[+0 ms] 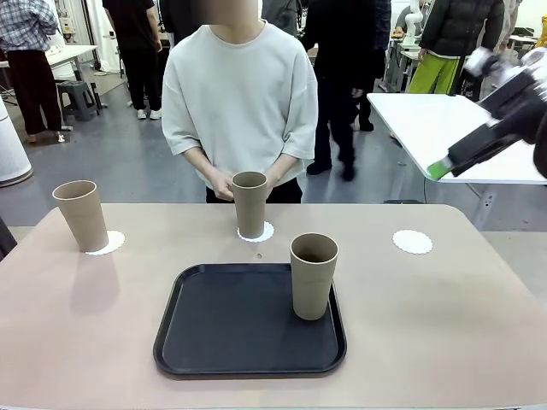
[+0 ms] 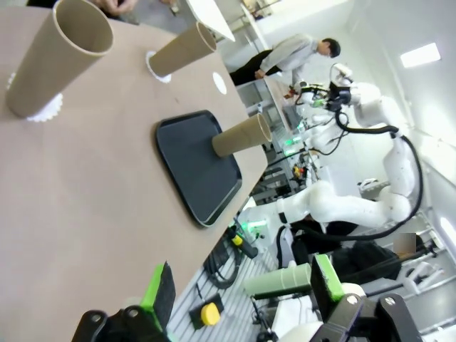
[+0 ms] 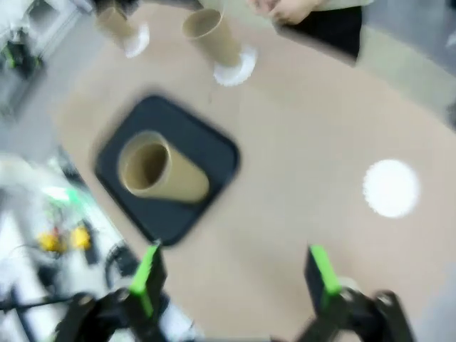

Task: Place coasters on the table and set cups on them.
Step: Take one Reusable plastic cup from the Flat Tray and place it on a coaster set by the human.

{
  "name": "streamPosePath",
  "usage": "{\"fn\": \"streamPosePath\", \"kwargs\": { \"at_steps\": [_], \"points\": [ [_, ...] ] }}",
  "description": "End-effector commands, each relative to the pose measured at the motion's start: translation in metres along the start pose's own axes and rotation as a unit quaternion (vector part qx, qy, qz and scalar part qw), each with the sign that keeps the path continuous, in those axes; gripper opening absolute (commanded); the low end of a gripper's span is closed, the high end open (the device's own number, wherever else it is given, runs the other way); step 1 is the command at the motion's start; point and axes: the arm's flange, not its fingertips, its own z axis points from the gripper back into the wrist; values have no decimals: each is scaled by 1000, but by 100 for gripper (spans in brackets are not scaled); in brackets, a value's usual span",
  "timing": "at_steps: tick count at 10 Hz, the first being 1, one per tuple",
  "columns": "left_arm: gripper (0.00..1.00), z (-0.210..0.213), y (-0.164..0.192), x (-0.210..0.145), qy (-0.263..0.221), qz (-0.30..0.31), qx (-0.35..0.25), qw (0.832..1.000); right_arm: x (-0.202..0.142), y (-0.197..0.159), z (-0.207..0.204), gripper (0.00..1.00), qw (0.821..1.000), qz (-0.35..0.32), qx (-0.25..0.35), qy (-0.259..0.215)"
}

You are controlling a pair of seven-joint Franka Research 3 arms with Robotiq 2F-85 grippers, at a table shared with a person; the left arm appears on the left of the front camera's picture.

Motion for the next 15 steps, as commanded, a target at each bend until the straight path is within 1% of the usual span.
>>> {"fn": "streamPosePath", "kwargs": {
  "at_steps": [1, 2, 3, 4, 5, 6, 8, 9, 10, 11, 12, 13, 15],
  "points": [
    [100, 2, -1, 0, -4, -2, 0, 1000, -7, 4, -42, 100, 993, 82, -43, 77],
    [100, 2, -1, 0, -4, -2, 0, 1000, -11, 12, -56, 100, 987, 110, -63, 99],
    [100, 2, -1, 0, -4, -2, 0, 1000, -18, 19, -65, 100, 982, 136, -74, 109],
    [100, 2, -1, 0, -4, -2, 0, 1000, -24, 23, -69, 100, 979, 157, -78, 106],
    [100, 2, -1, 0, -4, -2, 0, 1000, -36, 24, -67, 100, 986, 142, -64, 66],
    [100, 2, -1, 0, -4, -2, 0, 1000, -14, 22, -73, 100, 982, 131, -57, 124],
    [100, 2, -1, 0, -4, -2, 0, 1000, -14, 22, -73, 100, 982, 131, -57, 124],
    [100, 2, -1, 0, -4, -2, 0, 1000, -21, 25, -72, 100, 982, 139, -62, 109],
    [100, 2, -1, 0, -4, -2, 0, 1000, -35, 14, -81, 100, 968, 235, -39, 76],
    [100, 2, -1, 0, -4, -2, 0, 1000, -43, 9, -96, 100, 952, 301, 18, 48],
    [100, 2, -1, 0, -4, -2, 0, 1000, -47, 1, -114, 100, 941, 331, 67, 23],
    [100, 2, -1, 0, -4, -2, 0, 1000, -47, -1, -131, 100, 927, 365, 91, 8],
    [100, 2, -1, 0, -4, -2, 0, 1000, -44, -4, -153, 100, 910, 383, 153, -42]
  ]
}}
